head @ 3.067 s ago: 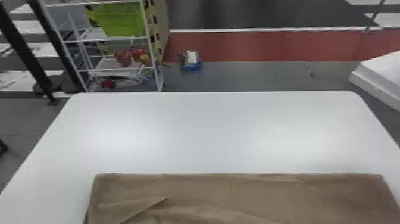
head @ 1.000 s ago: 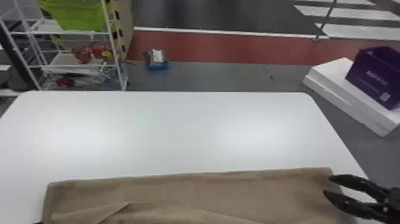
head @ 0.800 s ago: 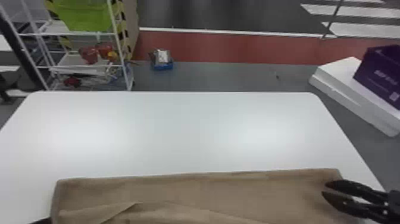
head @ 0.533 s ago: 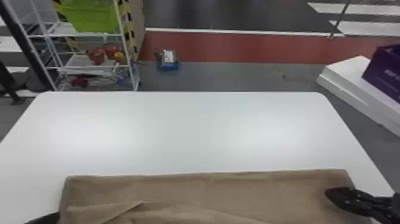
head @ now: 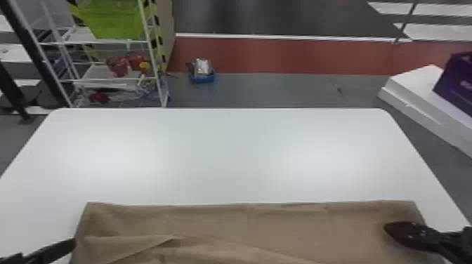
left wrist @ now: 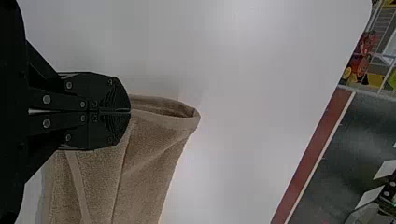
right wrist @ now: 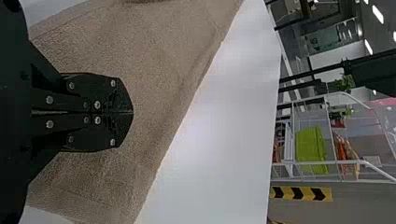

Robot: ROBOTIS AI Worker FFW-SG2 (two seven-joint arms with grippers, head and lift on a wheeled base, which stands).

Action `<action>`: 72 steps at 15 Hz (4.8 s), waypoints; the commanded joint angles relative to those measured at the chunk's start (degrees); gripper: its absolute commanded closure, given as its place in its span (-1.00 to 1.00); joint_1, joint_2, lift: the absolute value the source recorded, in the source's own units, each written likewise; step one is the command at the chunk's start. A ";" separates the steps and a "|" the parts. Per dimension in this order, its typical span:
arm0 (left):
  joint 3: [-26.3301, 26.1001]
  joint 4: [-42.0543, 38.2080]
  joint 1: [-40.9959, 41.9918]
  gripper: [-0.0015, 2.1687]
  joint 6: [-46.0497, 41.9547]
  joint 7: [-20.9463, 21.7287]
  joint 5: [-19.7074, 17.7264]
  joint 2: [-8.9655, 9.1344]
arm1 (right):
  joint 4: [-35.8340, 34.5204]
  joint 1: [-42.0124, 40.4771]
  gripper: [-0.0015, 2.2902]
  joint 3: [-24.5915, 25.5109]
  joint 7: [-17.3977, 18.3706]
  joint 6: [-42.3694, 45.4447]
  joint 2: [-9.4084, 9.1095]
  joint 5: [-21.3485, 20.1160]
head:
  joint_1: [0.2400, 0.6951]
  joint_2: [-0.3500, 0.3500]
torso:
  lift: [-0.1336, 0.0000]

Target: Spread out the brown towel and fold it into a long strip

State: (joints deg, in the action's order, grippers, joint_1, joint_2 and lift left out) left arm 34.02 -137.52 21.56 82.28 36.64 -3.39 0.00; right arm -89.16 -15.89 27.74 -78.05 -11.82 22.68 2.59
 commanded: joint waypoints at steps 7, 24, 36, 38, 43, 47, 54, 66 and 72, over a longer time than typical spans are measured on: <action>-1.76 -0.21 -2.58 0.66 1.00 -2.09 6.64 0.15 | 0.65 0.78 0.70 -0.40 -0.28 0.25 0.26 -0.12 | 1.00 0.00 | -0.84; 0.09 -5.22 -2.93 0.66 4.69 -1.22 10.86 0.15 | 2.23 0.60 0.70 0.56 -0.28 1.83 2.02 -1.00 | 1.00 -0.01 | -0.84; 0.26 -6.98 -2.93 -0.84 7.75 0.28 9.98 0.09 | -2.25 -1.69 -0.55 6.72 -0.28 -2.56 2.02 3.83 | 1.00 -0.06 | -0.84; 0.88 -6.19 -3.02 -0.87 7.33 0.37 8.58 0.00 | -1.99 -1.42 -0.58 7.07 -0.28 -3.09 2.11 3.57 | 1.00 -0.11 | -0.84; 4.13 2.25 -7.06 -0.80 2.41 5.11 4.62 -0.70 | 0.47 -1.60 -0.56 5.05 -0.28 -2.91 1.67 3.39 | 1.00 -0.18 | -0.84; 3.69 5.94 -8.29 -0.80 -2.16 5.46 4.27 -1.14 | 1.35 -1.60 -0.39 4.17 -0.28 -2.91 0.70 3.66 | 1.00 -0.11 | -0.84; 3.34 7.00 -8.73 -0.80 -1.11 4.50 6.11 -3.08 | 1.35 0.16 -0.23 3.38 -0.28 -5.20 0.70 3.48 | 1.00 -0.01 | -0.84; 1.93 10.34 -8.73 -0.57 2.23 8.01 8.93 -5.54 | 2.32 1.13 -0.23 3.29 -0.28 -5.20 1.05 3.74 | 1.00 0.04 | -0.84; 1.84 9.63 -8.03 -0.32 5.92 9.95 9.54 -5.89 | 2.32 1.04 -0.23 3.64 -0.28 -5.37 1.14 4.18 | 1.00 0.01 | -0.84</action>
State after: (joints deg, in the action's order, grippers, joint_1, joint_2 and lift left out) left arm 35.87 -127.78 13.44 87.67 46.57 6.09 -5.82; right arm -86.83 -14.77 31.17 -78.05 -17.16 23.77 6.41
